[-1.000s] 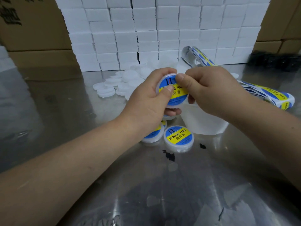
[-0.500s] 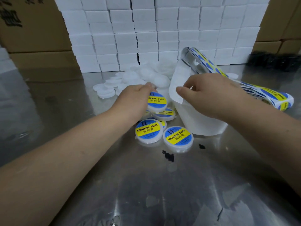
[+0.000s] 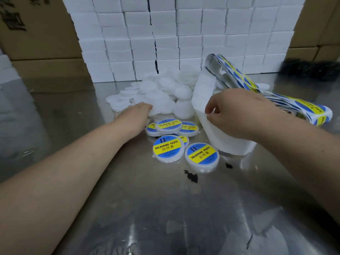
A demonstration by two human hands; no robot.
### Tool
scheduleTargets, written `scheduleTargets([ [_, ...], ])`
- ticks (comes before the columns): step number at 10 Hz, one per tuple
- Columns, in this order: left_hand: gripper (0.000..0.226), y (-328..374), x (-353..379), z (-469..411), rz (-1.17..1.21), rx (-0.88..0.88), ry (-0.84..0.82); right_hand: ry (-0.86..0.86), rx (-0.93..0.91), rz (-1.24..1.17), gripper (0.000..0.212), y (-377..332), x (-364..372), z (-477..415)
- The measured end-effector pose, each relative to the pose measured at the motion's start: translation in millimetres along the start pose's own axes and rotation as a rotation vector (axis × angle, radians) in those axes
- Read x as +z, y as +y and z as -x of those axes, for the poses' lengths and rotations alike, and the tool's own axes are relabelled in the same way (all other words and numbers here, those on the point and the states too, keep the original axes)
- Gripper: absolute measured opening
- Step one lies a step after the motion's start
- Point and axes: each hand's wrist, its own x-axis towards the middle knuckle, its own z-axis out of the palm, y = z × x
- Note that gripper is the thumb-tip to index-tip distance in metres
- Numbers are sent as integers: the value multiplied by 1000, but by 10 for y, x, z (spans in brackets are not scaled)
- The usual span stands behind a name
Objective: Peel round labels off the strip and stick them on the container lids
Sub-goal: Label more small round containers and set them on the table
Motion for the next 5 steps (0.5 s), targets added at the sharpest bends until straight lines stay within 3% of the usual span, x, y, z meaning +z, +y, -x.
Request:
scheduleTargets([
  [1, 39, -53, 41, -13, -132, 18, -10, -8, -23, 28, 21, 25, -1, 2],
  [2, 29, -60, 45, -54, -56, 65, 120, -106, -47, 137, 28, 84, 5, 8],
  [4, 48, -115, 87, -84, -86, 97, 1, -230, -20, 108, 34, 62, -18, -1],
  [5, 41, -101, 86, -86, -6, 108, 95, -265, -16, 87, 32, 71, -59, 10],
])
